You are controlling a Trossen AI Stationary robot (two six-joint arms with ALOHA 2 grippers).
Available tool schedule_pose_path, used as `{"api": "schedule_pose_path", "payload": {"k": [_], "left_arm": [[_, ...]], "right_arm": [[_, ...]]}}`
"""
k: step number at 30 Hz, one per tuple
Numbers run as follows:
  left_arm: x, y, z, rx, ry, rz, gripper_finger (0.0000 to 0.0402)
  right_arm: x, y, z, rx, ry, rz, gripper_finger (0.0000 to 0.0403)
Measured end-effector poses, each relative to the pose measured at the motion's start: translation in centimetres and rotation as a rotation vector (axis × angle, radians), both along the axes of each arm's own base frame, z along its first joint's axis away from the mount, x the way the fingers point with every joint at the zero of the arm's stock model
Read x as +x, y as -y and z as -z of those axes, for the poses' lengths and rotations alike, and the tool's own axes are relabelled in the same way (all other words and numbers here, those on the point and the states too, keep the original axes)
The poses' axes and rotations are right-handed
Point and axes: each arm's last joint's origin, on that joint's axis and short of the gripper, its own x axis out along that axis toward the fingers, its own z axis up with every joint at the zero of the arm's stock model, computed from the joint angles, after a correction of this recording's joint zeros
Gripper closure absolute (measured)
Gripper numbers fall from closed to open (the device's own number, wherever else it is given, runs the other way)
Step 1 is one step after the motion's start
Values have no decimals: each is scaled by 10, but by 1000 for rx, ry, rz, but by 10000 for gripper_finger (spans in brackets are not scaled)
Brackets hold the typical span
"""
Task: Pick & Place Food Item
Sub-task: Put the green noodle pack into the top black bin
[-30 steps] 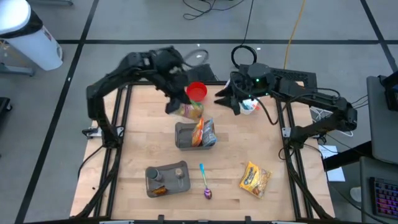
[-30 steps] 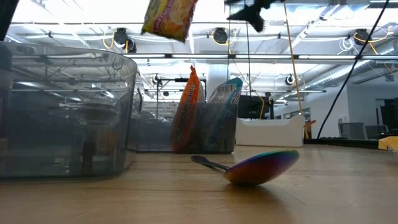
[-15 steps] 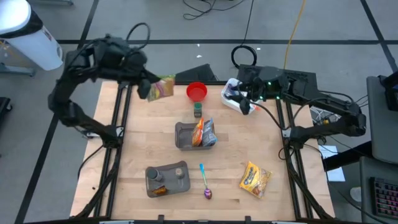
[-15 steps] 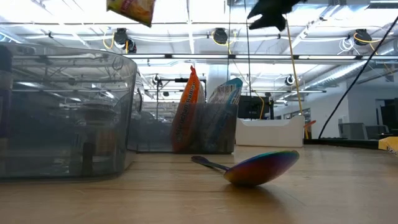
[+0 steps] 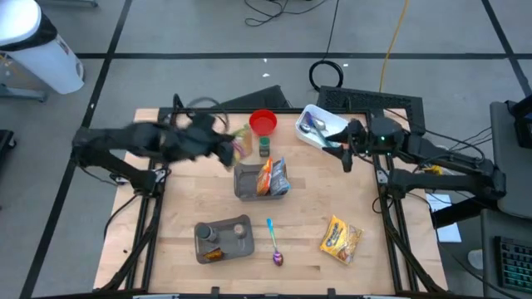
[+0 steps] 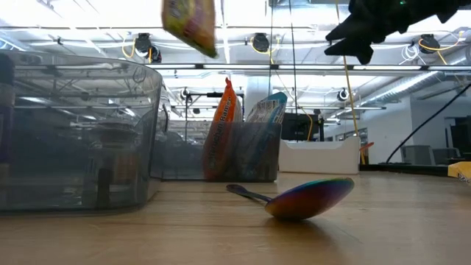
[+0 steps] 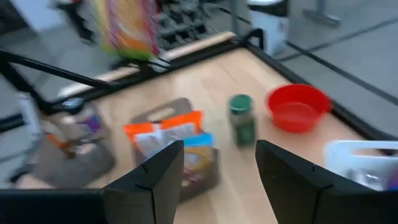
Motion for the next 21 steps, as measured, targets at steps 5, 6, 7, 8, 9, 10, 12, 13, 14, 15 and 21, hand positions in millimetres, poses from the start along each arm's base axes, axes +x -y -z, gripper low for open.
{"api": "schedule_pose_path", "payload": {"k": [5,6,7,8,9,10,12,13,14,15,21], "left_arm": [[32,23,28,-41,88,-99,401],[37,27,33,-37,91,-116,401],[42,31,38,-33,92,-133,401],[47,34,43,-29,90,-153,401],[50,38,48,-28,94,-175,401],[53,40,52,-33,103,-198,401],[58,44,57,-43,135,-247,401],[61,47,60,-45,150,-266,401],[64,50,64,-39,153,-278,401],[67,52,69,-32,151,-285,401],[81,60,90,-24,148,-335,401]], "right_arm": [[-5,-4,5,57,45,-45,213],[-6,-4,4,61,47,-44,213],[-6,-4,4,63,49,-43,213],[-6,-4,4,63,50,-43,213],[-6,-4,4,64,50,-43,213],[-6,-4,4,66,50,-42,213],[-6,-4,4,86,53,-41,215],[-6,-5,4,98,55,-52,216],[-6,-5,4,104,56,-59,217],[-6,-5,4,104,56,-62,218],[-5,-10,5,116,49,-111,228]]}}
